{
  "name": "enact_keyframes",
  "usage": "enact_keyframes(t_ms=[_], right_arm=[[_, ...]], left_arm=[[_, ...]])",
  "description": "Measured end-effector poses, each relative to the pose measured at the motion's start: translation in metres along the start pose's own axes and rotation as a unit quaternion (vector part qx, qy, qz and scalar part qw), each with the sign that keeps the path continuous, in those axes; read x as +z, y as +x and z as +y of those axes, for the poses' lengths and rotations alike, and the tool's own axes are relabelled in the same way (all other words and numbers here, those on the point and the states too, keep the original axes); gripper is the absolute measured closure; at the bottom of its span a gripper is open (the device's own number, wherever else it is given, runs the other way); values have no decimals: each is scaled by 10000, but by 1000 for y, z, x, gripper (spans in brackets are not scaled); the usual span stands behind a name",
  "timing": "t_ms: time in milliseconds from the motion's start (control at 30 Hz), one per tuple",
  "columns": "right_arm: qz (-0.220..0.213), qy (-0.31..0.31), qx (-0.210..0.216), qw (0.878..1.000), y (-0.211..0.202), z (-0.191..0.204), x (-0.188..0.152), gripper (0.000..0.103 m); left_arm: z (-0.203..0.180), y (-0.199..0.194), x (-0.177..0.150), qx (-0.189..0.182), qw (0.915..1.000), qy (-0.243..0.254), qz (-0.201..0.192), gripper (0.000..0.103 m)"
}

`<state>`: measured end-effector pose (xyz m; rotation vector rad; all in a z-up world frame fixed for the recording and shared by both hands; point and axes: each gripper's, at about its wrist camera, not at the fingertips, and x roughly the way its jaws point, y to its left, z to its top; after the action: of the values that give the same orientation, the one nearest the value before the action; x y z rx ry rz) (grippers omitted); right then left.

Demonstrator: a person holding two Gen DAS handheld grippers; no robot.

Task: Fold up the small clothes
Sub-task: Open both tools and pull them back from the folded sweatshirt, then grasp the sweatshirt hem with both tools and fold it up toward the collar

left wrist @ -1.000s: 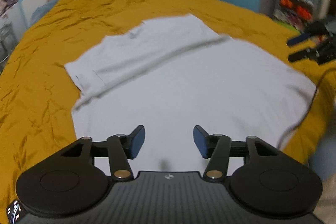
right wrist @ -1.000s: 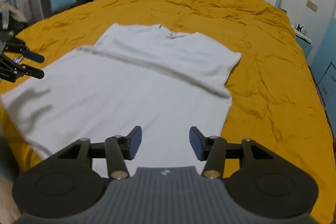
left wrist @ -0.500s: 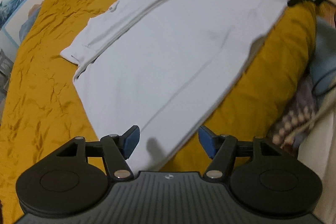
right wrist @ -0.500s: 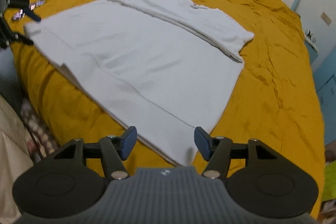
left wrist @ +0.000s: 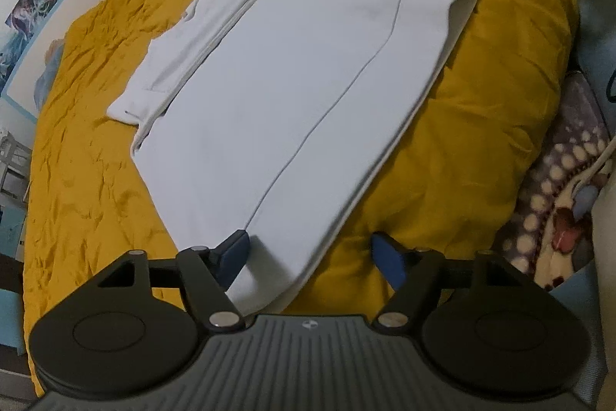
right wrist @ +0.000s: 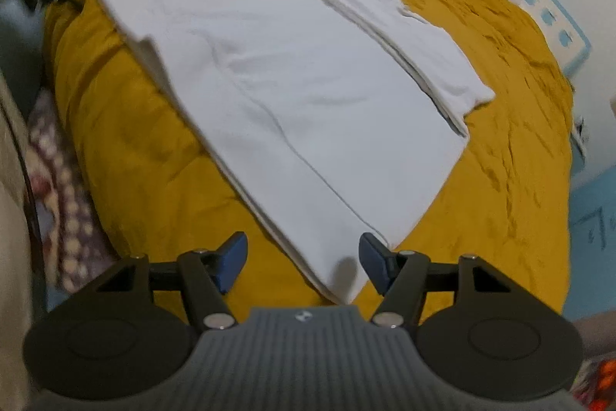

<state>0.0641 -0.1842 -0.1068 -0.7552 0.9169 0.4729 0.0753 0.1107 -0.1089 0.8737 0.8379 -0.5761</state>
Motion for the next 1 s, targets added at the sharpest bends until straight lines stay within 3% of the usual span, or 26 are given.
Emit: enact_keyframes(t_ms=[133, 400, 567, 700, 733, 833, 933, 1000], right_arm=[[117, -464, -73, 9988, 8, 3, 0, 40], [206, -748, -193, 9968, 14, -1, -3, 41], [137, -699, -300, 9970, 18, -2, -5, 44], [135, -1080, -329, 9935, 24, 8, -6, 55], [101, -1209, -333, 9921, 23, 10, -8, 57], [93, -1280, -282, 9913, 21, 9, -9, 74], [95, -1455, -332, 9888, 16, 11, -9, 101], [2, -1601, -350, 9865, 8, 10, -7, 103]], left_arm=[[5, -6, 3, 49, 9999, -70, -76, 21], [16, -7, 1, 336, 9994, 95, 20, 21], [20, -3, 6, 489, 9987, 73, -120, 32], [15, -5, 9, 278, 9992, 164, -252, 76], [17, -7, 9, 196, 9992, 93, -322, 81], [28, -12, 7, 68, 9986, -276, -440, 91], [36, -18, 10, 79, 9971, -525, -537, 93], [42, -22, 15, 182, 9956, -682, -612, 94]])
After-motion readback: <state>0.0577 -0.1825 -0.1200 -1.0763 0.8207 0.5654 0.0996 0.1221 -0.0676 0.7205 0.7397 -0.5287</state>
